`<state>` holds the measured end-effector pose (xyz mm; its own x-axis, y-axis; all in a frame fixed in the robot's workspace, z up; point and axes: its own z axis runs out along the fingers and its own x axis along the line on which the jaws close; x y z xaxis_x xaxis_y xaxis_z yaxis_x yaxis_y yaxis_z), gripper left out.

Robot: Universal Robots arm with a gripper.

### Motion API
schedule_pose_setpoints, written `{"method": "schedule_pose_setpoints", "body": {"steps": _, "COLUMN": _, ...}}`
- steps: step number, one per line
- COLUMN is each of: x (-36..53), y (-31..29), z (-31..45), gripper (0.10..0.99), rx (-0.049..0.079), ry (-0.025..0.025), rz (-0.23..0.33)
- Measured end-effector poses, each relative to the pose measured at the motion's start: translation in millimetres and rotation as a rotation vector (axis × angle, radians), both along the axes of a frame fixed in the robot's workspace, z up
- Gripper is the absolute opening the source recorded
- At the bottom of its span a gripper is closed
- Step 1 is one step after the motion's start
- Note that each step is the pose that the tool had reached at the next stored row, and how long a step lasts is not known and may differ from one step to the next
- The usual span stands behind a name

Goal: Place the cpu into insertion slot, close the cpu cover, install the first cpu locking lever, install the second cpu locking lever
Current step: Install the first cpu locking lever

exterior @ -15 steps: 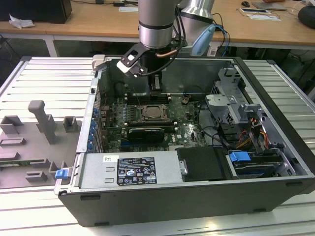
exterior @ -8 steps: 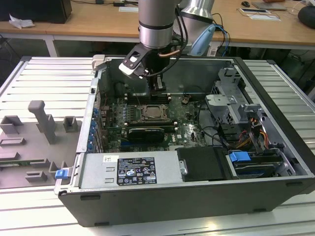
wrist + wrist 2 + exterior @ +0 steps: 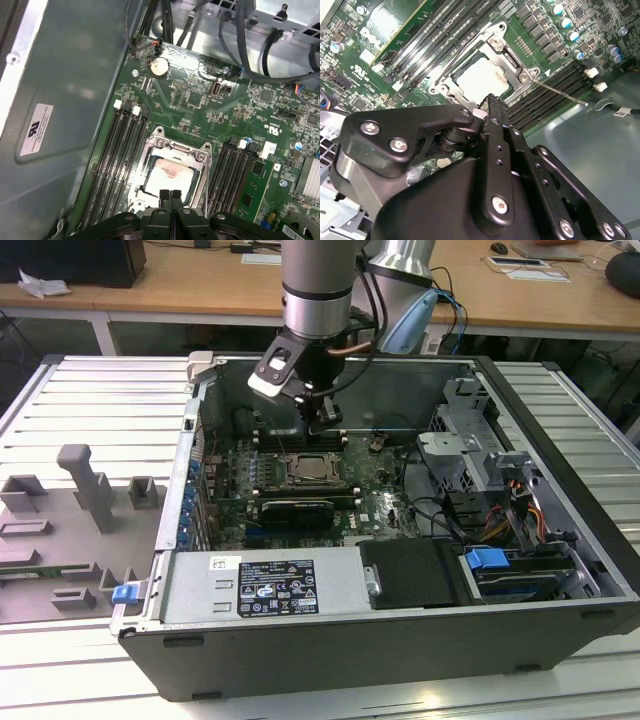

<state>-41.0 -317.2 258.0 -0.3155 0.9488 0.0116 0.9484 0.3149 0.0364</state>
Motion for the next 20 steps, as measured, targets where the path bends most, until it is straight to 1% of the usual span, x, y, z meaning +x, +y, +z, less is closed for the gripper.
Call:
{"method": "schedule_pose_setpoints", "body": {"steps": 14, "x": 0.0, "y": 0.0, "z": 0.0, "gripper": 0.11, "rx": 0.0, "ry": 0.0, "rz": 0.11}}
{"method": "schedule_pose_setpoints", "body": {"steps": 16, "x": 0.0, "y": 0.0, "z": 0.0, "gripper": 0.11, "rx": 0.0, "ry": 0.0, "rz": 0.139}}
{"method": "schedule_pose_setpoints", "body": {"steps": 20, "x": 0.0, "y": 0.0, "z": 0.0, "gripper": 0.11, "rx": 0.0, "ry": 0.0, "rz": 0.169}}
